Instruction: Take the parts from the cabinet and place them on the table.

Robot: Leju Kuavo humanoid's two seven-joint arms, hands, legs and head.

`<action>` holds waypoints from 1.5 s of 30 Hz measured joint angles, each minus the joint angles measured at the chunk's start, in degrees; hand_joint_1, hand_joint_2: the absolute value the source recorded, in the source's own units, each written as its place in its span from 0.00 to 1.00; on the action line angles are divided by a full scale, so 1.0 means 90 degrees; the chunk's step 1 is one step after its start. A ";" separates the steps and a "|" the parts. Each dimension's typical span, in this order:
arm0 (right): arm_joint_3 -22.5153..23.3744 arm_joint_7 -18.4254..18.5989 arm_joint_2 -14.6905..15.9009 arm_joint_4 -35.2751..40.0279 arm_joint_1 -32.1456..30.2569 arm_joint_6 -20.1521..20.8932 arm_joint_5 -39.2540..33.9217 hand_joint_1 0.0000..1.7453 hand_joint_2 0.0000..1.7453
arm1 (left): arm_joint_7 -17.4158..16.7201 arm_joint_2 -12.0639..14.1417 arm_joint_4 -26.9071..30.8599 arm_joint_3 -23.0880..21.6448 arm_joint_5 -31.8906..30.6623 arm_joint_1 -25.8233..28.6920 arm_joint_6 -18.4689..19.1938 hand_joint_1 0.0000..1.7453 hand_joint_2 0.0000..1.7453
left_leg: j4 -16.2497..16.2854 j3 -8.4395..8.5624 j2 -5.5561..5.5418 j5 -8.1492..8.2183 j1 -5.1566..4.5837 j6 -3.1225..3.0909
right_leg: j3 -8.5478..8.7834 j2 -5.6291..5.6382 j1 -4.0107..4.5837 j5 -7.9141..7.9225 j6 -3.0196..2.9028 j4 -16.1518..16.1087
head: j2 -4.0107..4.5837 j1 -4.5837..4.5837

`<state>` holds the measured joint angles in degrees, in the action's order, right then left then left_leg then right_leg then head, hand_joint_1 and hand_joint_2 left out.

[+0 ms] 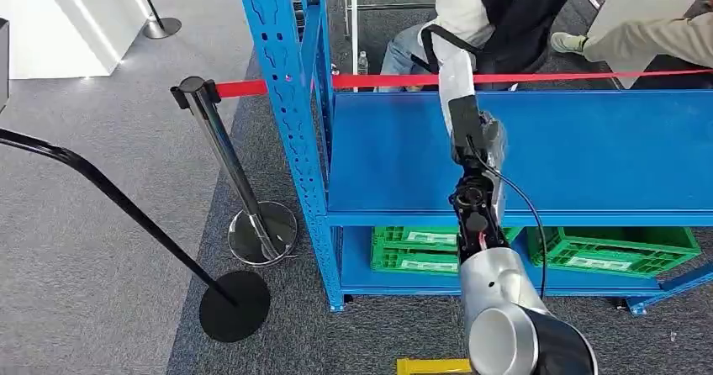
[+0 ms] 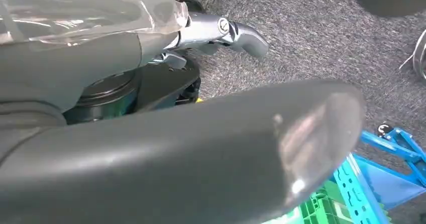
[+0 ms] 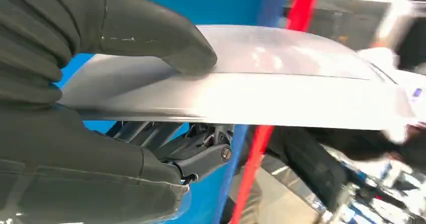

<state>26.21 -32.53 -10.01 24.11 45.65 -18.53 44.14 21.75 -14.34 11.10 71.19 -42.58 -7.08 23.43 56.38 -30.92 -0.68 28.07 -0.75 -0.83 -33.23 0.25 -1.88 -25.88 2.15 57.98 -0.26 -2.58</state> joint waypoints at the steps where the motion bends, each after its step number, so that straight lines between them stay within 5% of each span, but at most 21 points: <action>1: 0.0000 -0.0214 -0.0029 0.0106 0.0001 0.0007 -0.0175 1.00 1.00 | 0.0012 0.0000 0.0000 0.0012 0.0000 0.0000 0.0002 0.00 0.00 | 0.0000 -0.0001 0.0000 0.0000 0.0000 0.0000 | -0.0001 0.0000 0.0000 0.0000 0.0000 0.0000 | 0.0000 0.0002; 6: -0.0353 -0.0546 -0.0279 0.1425 -0.0273 0.0119 -0.1577 1.00 1.00 | 0.0129 0.0000 0.0002 0.0058 0.0051 0.0002 0.0005 0.00 0.00 | 0.0000 -0.0001 -0.0004 0.0000 0.0000 0.0000 | -0.0003 -0.0002 0.0000 -0.0001 0.0000 0.0000 | 0.0000 0.0002; 12: -0.1698 -0.0655 -0.0461 0.4156 -0.1241 -0.0342 -0.2942 1.00 1.00 | 0.0209 0.0024 0.0000 0.0160 0.0170 0.0019 -0.0083 0.00 0.00 | 0.0000 -0.0005 -0.0001 0.0002 0.0000 0.0000 | -0.0009 -0.0002 0.0000 -0.0003 0.0001 0.0000 | 0.0000 0.0002; 25: -0.4167 -0.0813 -0.0216 0.9062 -0.3073 -0.1493 -0.3369 1.00 1.00 | 0.0100 0.0058 0.0002 0.0282 0.0197 0.0095 -0.0361 0.00 0.00 | -0.0003 -0.0005 0.0001 0.0016 0.0000 0.0005 | -0.0004 0.0001 0.0000 -0.0007 0.0000 -0.0002 | 0.0000 0.0002; 36: -0.5963 -0.0813 0.0751 1.0802 -0.4250 -0.1977 -0.3326 1.00 1.00 | -0.0823 0.0007 0.0000 0.0449 0.0265 0.0112 -0.0857 0.00 0.00 | -0.0005 -0.0004 0.0002 0.0025 0.0000 0.0001 | -0.0001 0.0001 0.0000 -0.0011 0.0002 -0.0002 | 0.0000 0.0000; 45: -0.6402 -0.0791 0.1001 1.0846 -0.4551 -0.1953 -0.3251 1.00 1.00 | -0.1042 0.0007 0.0002 0.0454 0.0206 0.0111 -0.1146 0.00 0.00 | -0.0005 0.0000 0.0001 0.0024 0.0000 0.0001 | 0.0004 0.0001 0.0000 -0.0011 0.0002 -0.0002 | 0.0000 0.0003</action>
<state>-31.41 -39.65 -1.01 121.72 4.69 -36.11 14.88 12.37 -14.27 11.13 75.28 -40.72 -6.08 13.11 56.34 -30.93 -0.67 28.29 -0.75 -0.82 -33.19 0.25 -1.88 -25.98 2.17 57.96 -0.26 -2.56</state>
